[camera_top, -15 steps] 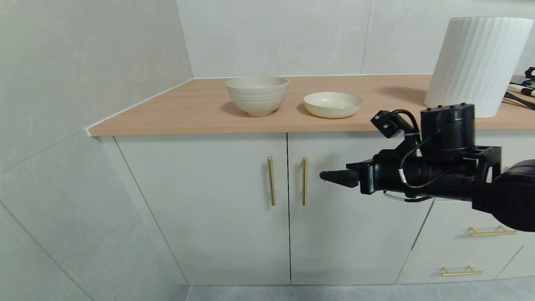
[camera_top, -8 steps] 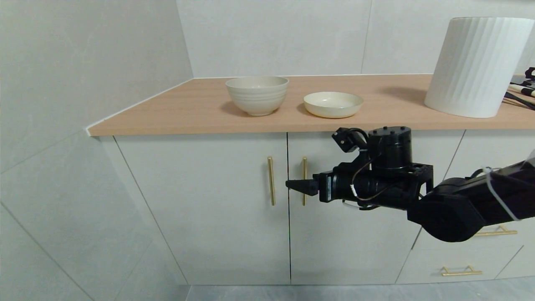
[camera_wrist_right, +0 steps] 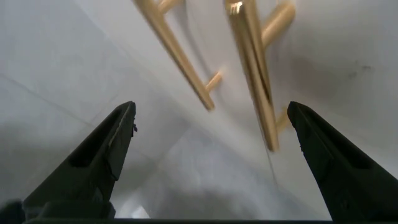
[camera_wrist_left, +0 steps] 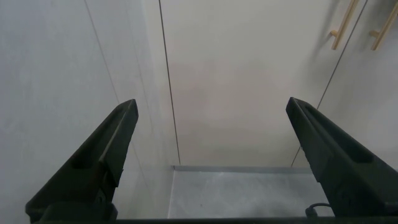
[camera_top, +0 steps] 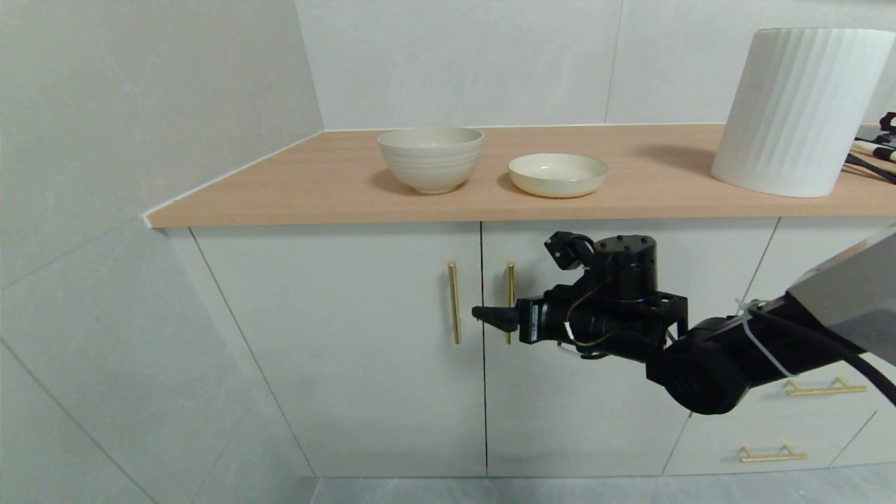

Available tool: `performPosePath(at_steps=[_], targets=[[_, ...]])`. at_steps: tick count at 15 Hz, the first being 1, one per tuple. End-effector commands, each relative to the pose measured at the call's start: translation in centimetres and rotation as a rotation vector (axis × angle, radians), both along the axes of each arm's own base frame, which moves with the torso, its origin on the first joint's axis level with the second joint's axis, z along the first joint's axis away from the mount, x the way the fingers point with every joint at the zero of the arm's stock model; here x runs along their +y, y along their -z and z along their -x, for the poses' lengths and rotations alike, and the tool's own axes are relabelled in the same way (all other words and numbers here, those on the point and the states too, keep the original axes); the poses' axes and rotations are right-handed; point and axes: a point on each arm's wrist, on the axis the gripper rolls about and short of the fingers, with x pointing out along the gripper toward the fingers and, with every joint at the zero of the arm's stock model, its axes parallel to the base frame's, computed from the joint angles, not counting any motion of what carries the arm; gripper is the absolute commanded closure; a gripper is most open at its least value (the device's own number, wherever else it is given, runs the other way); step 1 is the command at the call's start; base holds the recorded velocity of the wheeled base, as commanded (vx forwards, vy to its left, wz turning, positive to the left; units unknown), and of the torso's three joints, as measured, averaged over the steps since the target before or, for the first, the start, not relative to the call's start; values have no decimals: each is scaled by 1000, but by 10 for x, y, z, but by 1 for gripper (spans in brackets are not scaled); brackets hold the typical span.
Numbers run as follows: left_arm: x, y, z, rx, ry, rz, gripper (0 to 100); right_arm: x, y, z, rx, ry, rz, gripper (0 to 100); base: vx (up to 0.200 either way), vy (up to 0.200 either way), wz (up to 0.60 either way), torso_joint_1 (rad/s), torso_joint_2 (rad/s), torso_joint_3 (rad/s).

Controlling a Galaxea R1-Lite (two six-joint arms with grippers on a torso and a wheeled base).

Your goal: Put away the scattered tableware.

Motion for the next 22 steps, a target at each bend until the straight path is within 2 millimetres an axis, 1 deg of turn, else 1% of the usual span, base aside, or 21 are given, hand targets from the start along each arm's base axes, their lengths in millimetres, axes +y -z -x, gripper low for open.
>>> performPosePath(at_steps=[1,6,17,18,22], targets=[[0,0,0,0,0,0,0,2,5,-2,12,2,-11,0,0,0,0,0,0,0],[0,0,0,0,0,0,0,9,11,-2,25,-8,-20,0,0,0,0,0,0,0],[0,0,0,0,0,0,0,19,7,5,28,-27,-84,0,0,0,0,0,0,0],[0,0,0,0,0,0,0,19,6,6,30,-29,-83,0,0,0,0,0,0,0],[0,0,0,0,0,0,0,25,1,25,34,-70,-81,0,0,0,0,0,0,0]])
